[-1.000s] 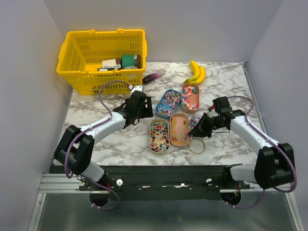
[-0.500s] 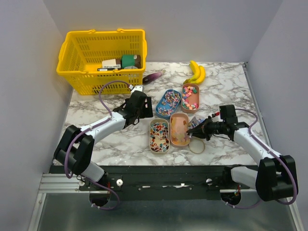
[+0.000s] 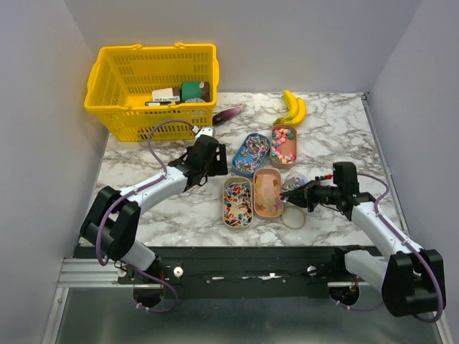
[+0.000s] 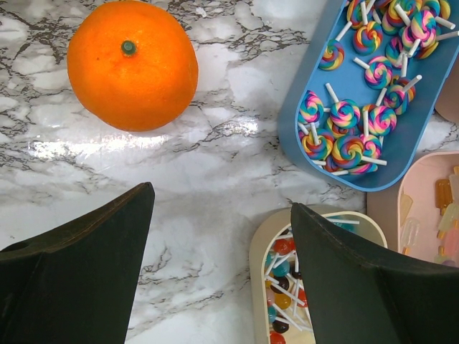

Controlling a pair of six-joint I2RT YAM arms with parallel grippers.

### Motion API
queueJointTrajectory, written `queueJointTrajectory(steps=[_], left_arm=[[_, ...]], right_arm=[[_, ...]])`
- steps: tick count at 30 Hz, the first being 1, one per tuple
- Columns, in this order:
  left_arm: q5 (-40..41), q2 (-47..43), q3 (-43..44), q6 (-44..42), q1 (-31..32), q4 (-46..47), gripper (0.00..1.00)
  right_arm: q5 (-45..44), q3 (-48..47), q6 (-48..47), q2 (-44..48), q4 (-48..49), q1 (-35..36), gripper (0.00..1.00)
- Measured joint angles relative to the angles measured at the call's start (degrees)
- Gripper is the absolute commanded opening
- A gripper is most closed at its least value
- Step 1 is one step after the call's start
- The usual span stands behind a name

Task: Pack the candies
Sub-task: Place the fake candies in the packing bottle.

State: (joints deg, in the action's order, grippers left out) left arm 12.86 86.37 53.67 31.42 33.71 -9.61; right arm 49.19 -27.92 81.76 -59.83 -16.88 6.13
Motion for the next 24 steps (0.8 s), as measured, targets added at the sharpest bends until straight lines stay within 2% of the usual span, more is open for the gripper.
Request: queueJointTrajectory(steps=[7, 19, 24], left_arm=[[0.0, 0.0, 0.0, -0.1, 0.0, 0.0, 0.89], [0.0, 0.0, 0.0, -0.1, 0.0, 0.0, 0.89], [0.0, 0.0, 0.0, -0.1, 0.0, 0.0, 0.89]], right_arm=[[0.4, 1.5, 4.8, 2.5, 2.9, -0.4, 0.01], [2.3, 1.5, 6.3, 1.9, 8.4, -0.6, 0.01], [3.3, 2.0, 10.0, 1.8, 12.6, -0.6, 0.01]])
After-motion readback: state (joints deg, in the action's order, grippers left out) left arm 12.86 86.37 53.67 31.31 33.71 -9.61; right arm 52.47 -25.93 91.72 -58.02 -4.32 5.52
